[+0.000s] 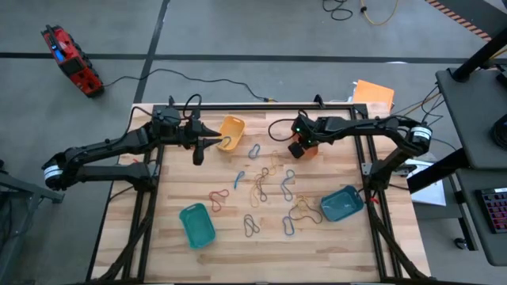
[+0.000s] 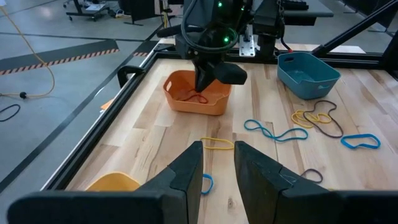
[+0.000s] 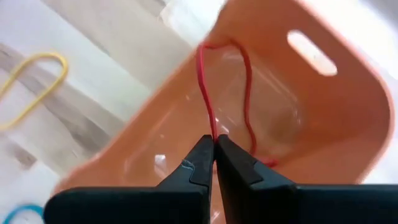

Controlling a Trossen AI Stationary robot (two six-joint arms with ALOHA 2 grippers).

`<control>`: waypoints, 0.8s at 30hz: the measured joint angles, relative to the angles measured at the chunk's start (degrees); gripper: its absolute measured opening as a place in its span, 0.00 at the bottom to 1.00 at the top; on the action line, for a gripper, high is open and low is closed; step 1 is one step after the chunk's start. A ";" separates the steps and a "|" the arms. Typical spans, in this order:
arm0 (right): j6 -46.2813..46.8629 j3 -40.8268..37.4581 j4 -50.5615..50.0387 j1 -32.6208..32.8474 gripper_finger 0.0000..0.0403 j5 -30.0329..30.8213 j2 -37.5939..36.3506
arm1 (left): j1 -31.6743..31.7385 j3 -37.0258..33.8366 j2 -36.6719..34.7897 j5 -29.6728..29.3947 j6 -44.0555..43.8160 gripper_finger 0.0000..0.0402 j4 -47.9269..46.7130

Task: Sort rubber bands into baskets
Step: Put the red rubber band into the orange bin, then put the blue rubber band into the yellow bin

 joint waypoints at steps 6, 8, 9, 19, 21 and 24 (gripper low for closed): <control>0.94 0.00 0.98 -0.09 0.06 3.34 0.00 | 0.02 0.00 -0.01 0.00 0.00 0.19 -0.17; 0.96 0.00 1.00 -0.09 0.09 3.38 0.00 | 0.00 0.00 0.00 0.00 0.00 0.19 -0.38; 1.00 0.02 1.10 -0.09 0.11 3.38 0.00 | 0.01 0.00 -0.01 0.00 0.00 0.19 -0.35; 1.64 0.04 1.16 -0.37 0.35 4.31 -0.36 | 0.01 0.00 -0.01 0.00 -0.02 0.19 -0.28; 1.58 0.40 1.12 -0.37 0.38 4.30 -0.80 | 0.02 0.00 -0.01 0.00 -0.02 0.19 -0.28; 1.15 1.45 1.16 -0.35 0.41 4.30 -2.18 | 0.00 0.00 -0.01 0.00 -0.08 0.19 -0.26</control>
